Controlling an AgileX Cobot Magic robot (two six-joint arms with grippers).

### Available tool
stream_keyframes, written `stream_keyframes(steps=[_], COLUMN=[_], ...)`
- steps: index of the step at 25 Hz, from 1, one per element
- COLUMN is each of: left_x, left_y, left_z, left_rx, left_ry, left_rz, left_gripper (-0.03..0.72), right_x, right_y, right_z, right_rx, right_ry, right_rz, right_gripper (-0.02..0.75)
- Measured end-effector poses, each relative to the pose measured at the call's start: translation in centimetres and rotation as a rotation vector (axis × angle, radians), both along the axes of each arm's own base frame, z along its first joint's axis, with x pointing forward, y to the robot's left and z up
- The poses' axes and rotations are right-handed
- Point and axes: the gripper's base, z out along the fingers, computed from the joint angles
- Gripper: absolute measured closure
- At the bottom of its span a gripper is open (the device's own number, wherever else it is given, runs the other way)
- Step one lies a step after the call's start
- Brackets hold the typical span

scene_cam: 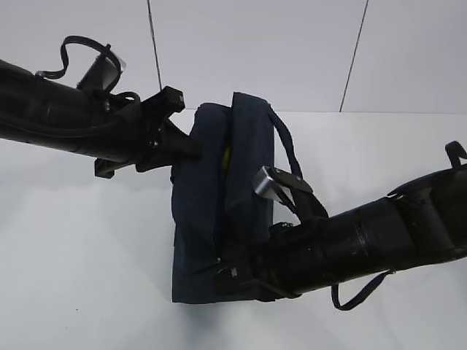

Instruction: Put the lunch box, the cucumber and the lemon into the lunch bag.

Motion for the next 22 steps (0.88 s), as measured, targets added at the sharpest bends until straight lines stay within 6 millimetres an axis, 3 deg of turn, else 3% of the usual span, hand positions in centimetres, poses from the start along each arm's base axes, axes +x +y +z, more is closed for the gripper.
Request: stream_keyframes(steps=[22], left_x=[0.2], left_y=[0.3], left_z=[-0.2], left_rx=[0.046], left_ry=[-0.030], left_rz=[0.010], left_gripper=[0.680], right_x=[-1.1], right_y=[-0.5], right_z=[2.0], right_rx=[-0.046], right_ry=[-0.129], right_rz=[0.146], right_gripper=[0.717])
